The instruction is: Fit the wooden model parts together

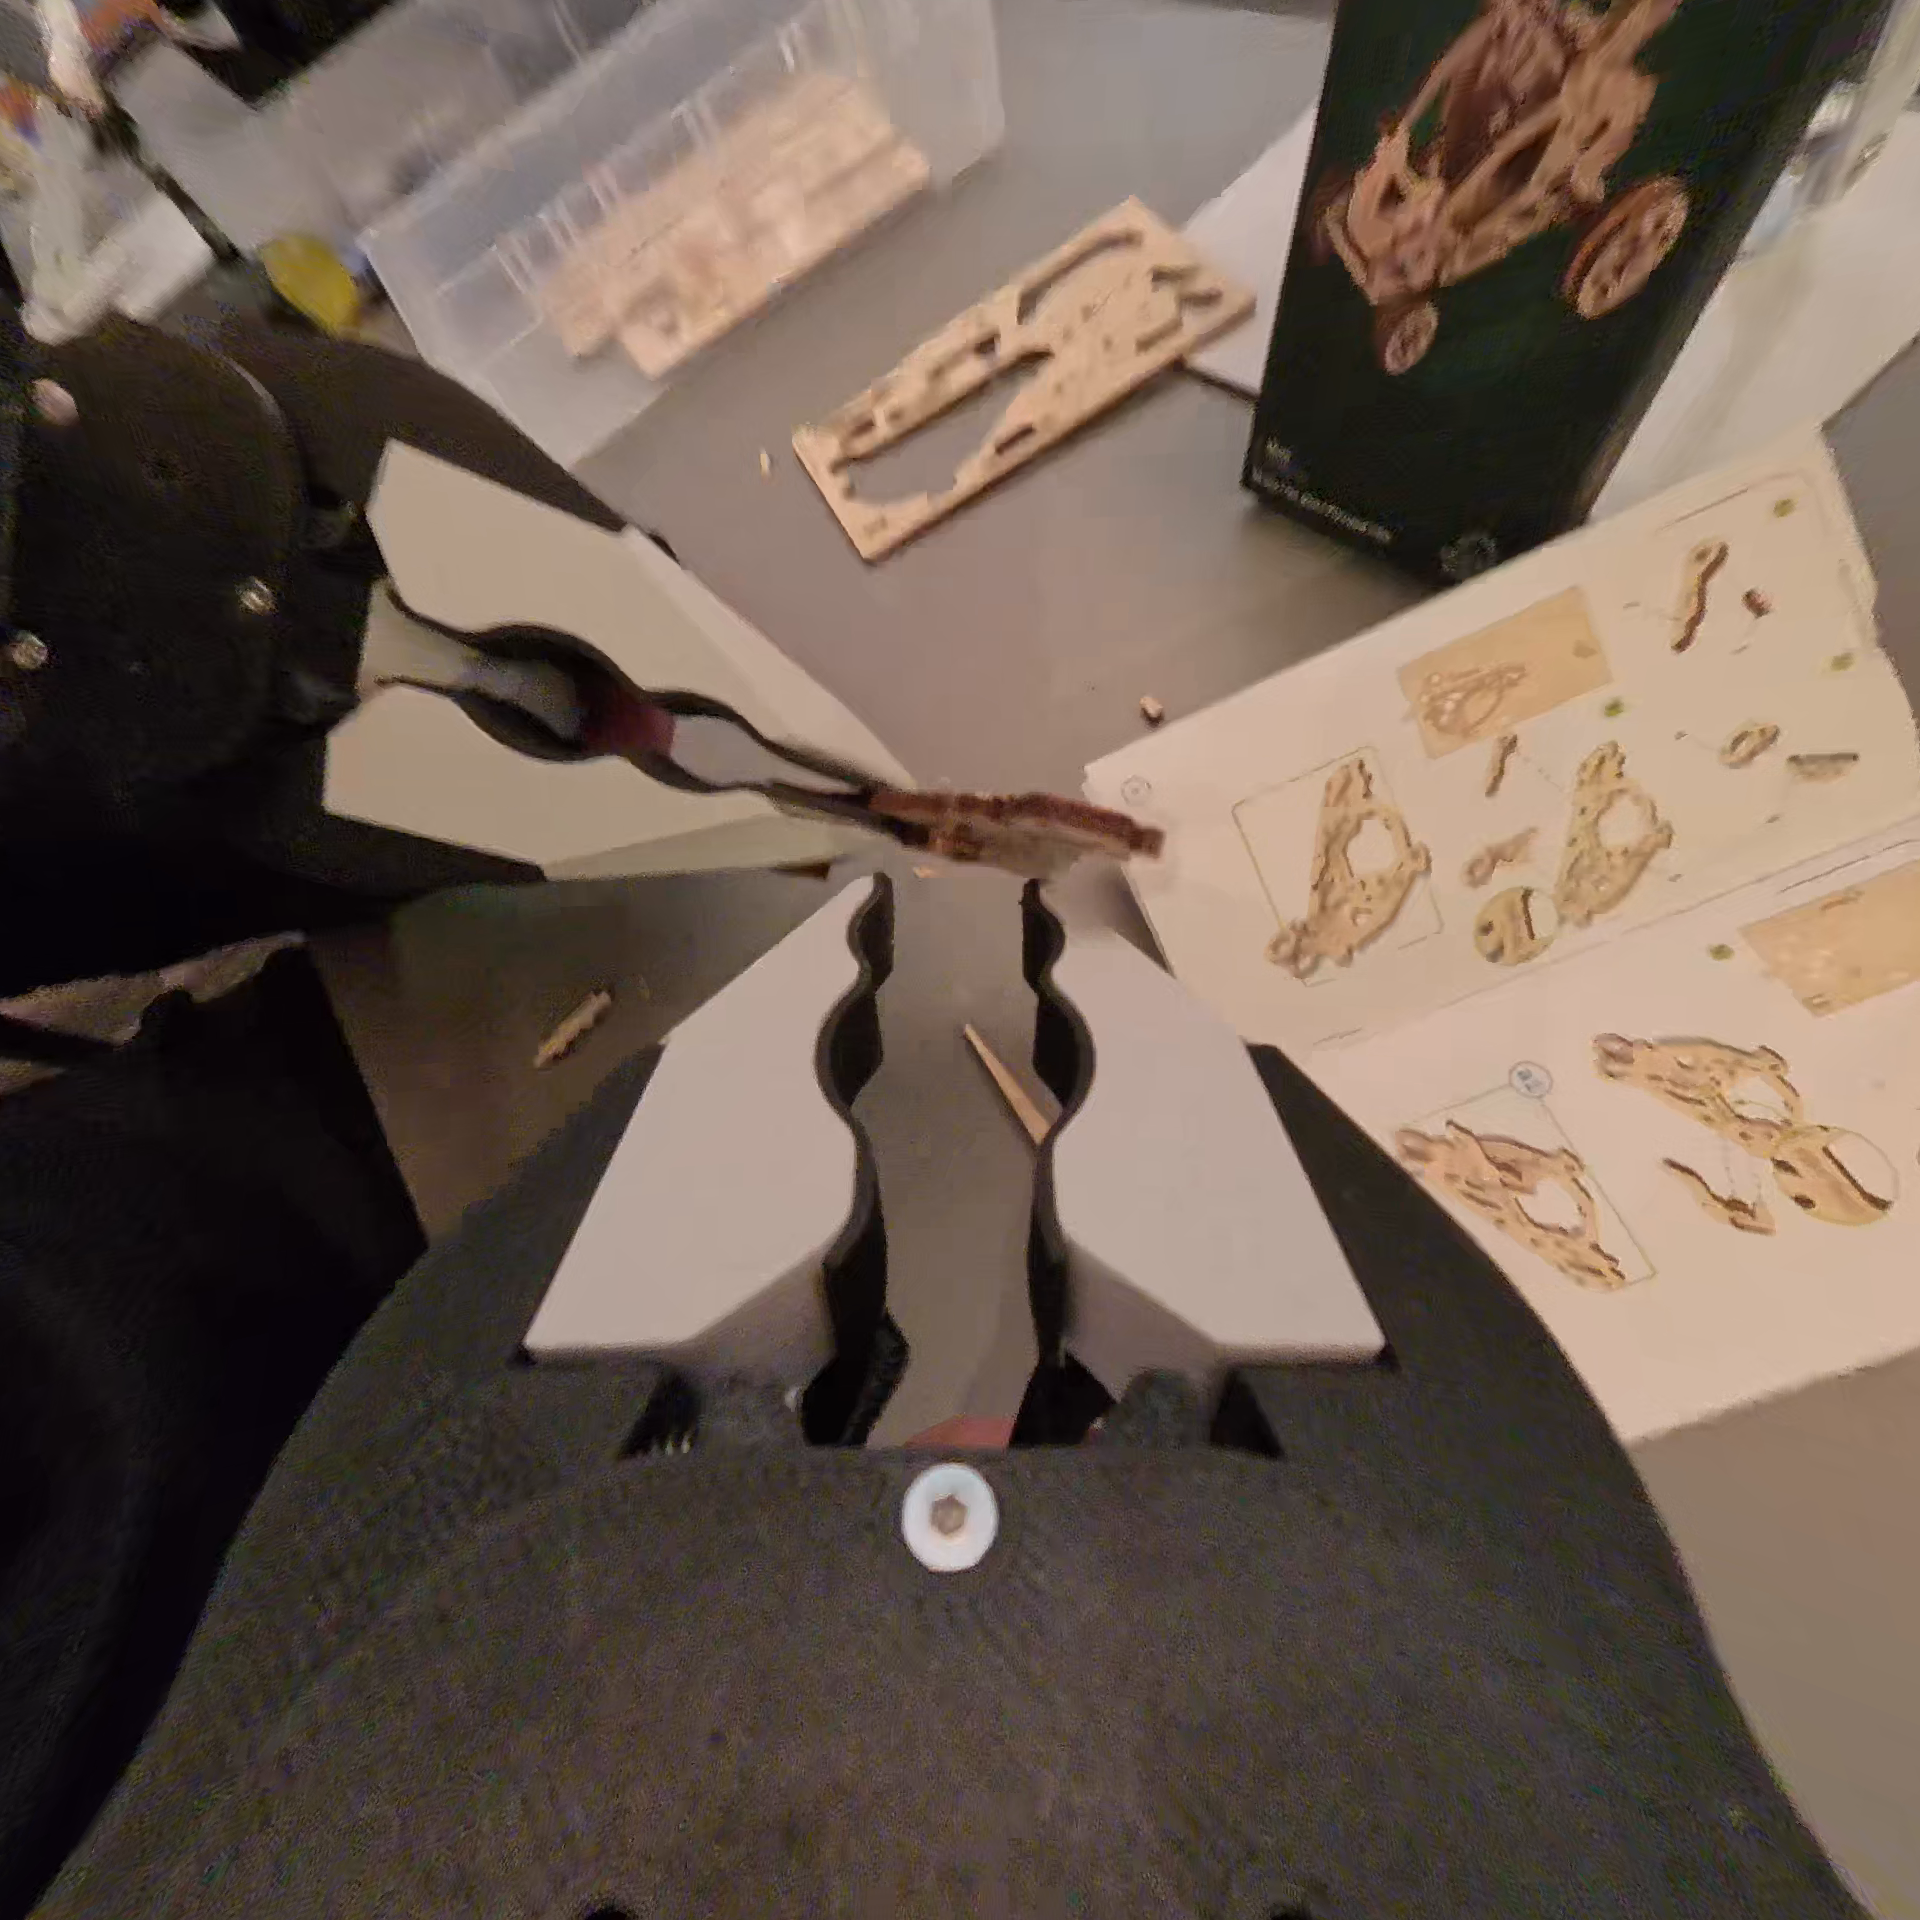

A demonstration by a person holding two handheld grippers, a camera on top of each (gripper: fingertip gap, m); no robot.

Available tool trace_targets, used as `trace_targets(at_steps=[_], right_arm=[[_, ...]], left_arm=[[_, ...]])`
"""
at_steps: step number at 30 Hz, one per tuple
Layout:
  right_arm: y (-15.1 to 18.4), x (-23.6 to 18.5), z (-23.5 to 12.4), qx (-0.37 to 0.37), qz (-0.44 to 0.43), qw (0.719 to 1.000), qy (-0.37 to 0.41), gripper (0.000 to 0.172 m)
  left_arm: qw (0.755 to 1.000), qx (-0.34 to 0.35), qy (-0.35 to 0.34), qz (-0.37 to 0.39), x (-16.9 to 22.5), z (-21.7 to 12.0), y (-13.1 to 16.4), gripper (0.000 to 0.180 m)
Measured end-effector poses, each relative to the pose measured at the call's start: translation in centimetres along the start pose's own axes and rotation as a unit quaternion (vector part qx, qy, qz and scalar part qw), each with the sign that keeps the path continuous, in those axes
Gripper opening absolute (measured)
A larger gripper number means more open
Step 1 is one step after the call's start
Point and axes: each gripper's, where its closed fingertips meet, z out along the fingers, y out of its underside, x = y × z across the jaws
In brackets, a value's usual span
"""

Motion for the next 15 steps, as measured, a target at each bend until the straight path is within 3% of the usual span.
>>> trace_targets(at_steps=[8,15], right_arm=[[-1.8,-0.4,-1.6,0.057,0.023,0.998,-0.021,0.010],[-2.5,0.3,-1.8,0.093,0.058,0.994,-0.021,0.012]], left_arm=[[1.000,0.008,-0.016,0.015,-0.4,-0.1,-0.7,0.001],[0.998,0.033,-0.037,0.030,-0.8,-0.1,-1.5,0.001]])
